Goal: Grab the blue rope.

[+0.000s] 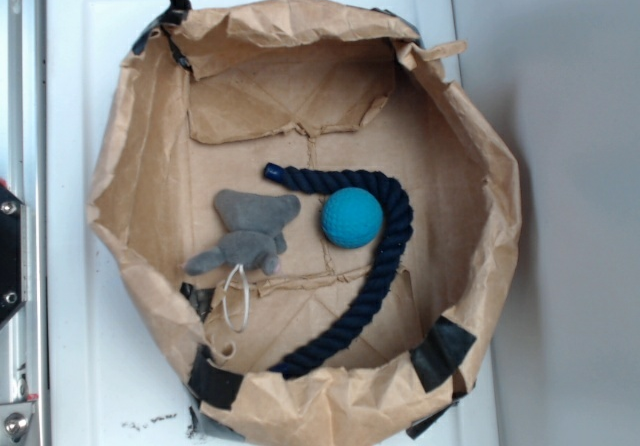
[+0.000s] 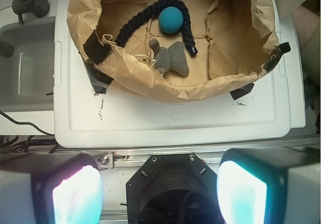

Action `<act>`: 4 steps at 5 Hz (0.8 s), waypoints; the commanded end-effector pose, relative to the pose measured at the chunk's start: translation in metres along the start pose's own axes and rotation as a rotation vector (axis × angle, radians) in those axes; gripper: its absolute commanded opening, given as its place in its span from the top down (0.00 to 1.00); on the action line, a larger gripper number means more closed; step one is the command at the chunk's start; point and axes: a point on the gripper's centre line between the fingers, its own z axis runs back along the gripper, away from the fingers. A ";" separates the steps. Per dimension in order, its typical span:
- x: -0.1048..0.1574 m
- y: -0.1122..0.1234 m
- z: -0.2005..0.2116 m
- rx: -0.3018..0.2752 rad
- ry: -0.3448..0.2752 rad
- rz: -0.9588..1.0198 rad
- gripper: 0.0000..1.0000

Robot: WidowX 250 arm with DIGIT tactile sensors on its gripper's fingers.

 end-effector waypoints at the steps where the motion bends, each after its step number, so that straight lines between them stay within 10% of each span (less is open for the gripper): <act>1: 0.000 0.000 0.000 0.000 0.000 0.000 0.00; 4: 0.106 -0.006 -0.022 -0.037 -0.016 0.204 0.00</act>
